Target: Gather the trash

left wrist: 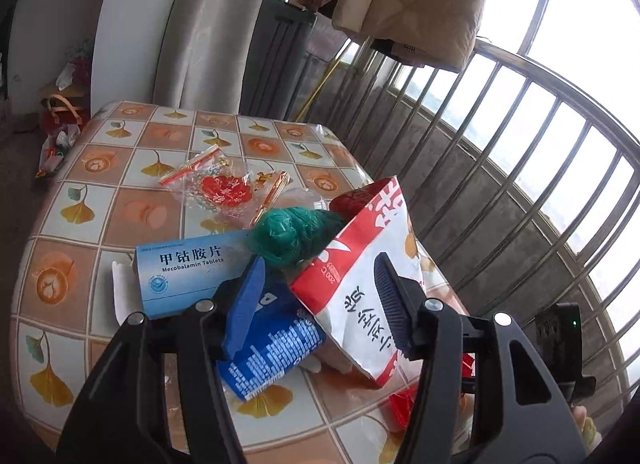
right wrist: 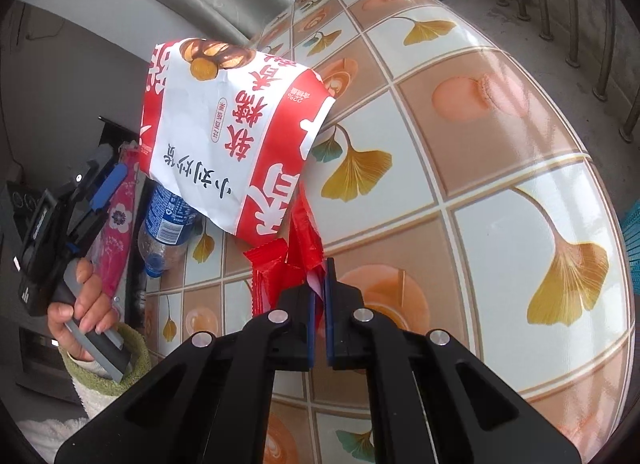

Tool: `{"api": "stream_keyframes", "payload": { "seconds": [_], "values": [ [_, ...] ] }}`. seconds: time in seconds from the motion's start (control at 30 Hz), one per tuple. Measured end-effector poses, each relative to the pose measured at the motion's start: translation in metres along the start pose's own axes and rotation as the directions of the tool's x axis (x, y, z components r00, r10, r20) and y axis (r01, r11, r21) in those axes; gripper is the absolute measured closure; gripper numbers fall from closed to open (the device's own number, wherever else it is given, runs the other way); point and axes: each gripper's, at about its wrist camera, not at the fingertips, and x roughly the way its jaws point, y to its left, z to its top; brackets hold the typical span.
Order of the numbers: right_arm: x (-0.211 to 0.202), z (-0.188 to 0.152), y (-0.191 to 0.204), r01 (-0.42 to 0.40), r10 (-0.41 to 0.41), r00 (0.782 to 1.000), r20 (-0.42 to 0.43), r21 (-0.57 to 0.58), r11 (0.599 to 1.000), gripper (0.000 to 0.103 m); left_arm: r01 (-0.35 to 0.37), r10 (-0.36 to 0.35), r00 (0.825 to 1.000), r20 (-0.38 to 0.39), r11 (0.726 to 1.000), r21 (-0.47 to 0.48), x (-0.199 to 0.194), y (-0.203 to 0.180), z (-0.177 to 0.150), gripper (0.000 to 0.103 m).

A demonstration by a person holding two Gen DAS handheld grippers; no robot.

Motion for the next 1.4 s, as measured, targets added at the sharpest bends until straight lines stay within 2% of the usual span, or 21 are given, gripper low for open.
{"api": "stream_keyframes", "payload": {
  "seconds": [0.03, 0.07, 0.1, 0.17, 0.23, 0.3, 0.4, 0.53, 0.6, 0.67, 0.83, 1.0, 1.07, 1.4],
  "values": [
    [0.000, 0.001, -0.002, -0.002, 0.002, 1.000, 0.000, 0.003, 1.000, 0.099, 0.016, -0.016, 1.000, -0.018, 1.000, -0.006, 0.008, 0.000, 0.002, 0.051],
    [0.000, 0.001, -0.004, -0.005, 0.005, 1.000, 0.000, 0.008, 1.000, 0.099, 0.024, -0.025, 0.999, -0.037, 1.000, -0.009, 0.015, 0.000, 0.003, 0.055],
    [-0.001, 0.002, -0.006, -0.008, 0.008, 1.000, -0.001, 0.013, 1.000, 0.099, 0.035, -0.036, 0.998, -0.054, 0.999, -0.009, 0.019, -0.001, 0.002, 0.070],
    [-0.002, 0.003, -0.009, -0.015, 0.015, 1.000, -0.002, 0.016, 1.000, 0.099, 0.068, -0.068, 0.996, -0.062, 0.998, 0.000, 0.020, -0.007, -0.001, 0.086],
    [-0.001, 0.002, -0.009, -0.018, 0.018, 1.000, 0.001, 0.015, 1.000, 0.099, 0.127, -0.127, 0.991, -0.031, 0.992, 0.022, 0.010, -0.017, -0.005, 0.087],
    [-0.001, 0.003, -0.011, -0.022, 0.022, 1.000, -0.001, 0.018, 1.000, 0.099, 0.200, -0.200, 0.980, -0.006, 0.978, 0.060, -0.001, -0.029, -0.010, 0.087],
    [0.002, 0.004, -0.016, -0.031, 0.031, 1.000, -0.006, 0.029, 0.999, 0.099, 0.279, -0.279, 0.960, -0.013, 0.954, 0.109, -0.006, -0.048, -0.018, 0.087],
    [0.002, 0.004, -0.020, -0.050, 0.051, 0.999, -0.007, 0.045, 0.998, 0.099, 0.257, -0.252, 0.966, -0.061, 0.962, 0.096, 0.012, -0.057, -0.026, 0.086],
    [0.002, 0.005, -0.022, -0.055, 0.056, 0.998, -0.005, 0.047, 0.997, 0.099, 0.258, -0.254, 0.964, -0.081, 0.965, 0.044, 0.022, -0.052, -0.028, 0.080],
    [0.000, 0.006, -0.023, -0.058, 0.058, 0.998, -0.003, 0.047, 0.997, 0.099, 0.262, -0.261, 0.962, -0.084, 0.965, 0.000, 0.027, -0.047, -0.030, 0.076],
    [-0.002, 0.005, -0.028, -0.068, 0.068, 0.998, 0.001, 0.054, 0.996, 0.099, 0.229, -0.231, 0.970, -0.076, 0.973, -0.039, 0.036, -0.041, -0.031, 0.076],
    [-0.007, 0.005, -0.030, -0.074, 0.073, 0.997, 0.016, 0.062, 0.995, 0.099, 0.212, -0.215, 0.974, -0.066, 0.976, -0.038, 0.037, -0.040, -0.030, 0.097],
    [-0.012, 0.007, -0.035, -0.075, 0.074, 0.997, 0.022, 0.064, 0.995, 0.099, 0.224, -0.225, 0.973, -0.054, 0.974, -0.031, 0.034, -0.042, -0.029, 0.100],
    [-0.038, 0.010, -0.039, -0.084, 0.079, 0.993, 0.089, 0.054, 0.995, 0.099, 0.295, -0.296, 0.955, 0.016, 0.954, 0.053, 0.015, -0.064, -0.025, 0.103]
  ]
}}
